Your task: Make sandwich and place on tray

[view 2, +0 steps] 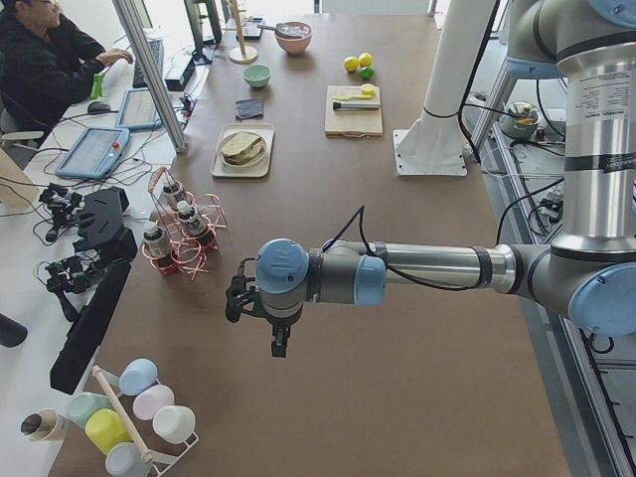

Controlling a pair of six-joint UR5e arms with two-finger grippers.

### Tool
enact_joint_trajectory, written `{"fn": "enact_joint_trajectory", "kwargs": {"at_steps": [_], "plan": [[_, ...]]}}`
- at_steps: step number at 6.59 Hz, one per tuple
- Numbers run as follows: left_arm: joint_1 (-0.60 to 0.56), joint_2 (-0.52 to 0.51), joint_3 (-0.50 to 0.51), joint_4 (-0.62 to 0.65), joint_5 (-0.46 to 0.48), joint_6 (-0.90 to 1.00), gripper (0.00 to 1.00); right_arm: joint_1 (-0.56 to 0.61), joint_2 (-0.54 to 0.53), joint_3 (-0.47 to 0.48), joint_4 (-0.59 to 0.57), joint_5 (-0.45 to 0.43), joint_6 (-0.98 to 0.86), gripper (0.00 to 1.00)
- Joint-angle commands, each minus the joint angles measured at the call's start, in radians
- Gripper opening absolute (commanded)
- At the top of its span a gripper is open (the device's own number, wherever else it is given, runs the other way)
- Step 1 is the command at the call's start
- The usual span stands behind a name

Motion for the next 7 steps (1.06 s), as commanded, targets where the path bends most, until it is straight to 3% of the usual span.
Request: {"fn": "enact_joint_trajectory", "kwargs": {"at_steps": [1, 7], "plan": [[0.001, -0.004, 0.006, -0.002, 0.001, 0.0, 0.98, 0.001, -0.01, 0.046, 0.0, 0.002, 0.004, 1.0], [-0.005, -0.012, 0.003, -0.005, 0.006, -0.049, 0.98, -0.014, 0.014, 0.064, 0.0, 0.019, 0.016, 1.0]]}}
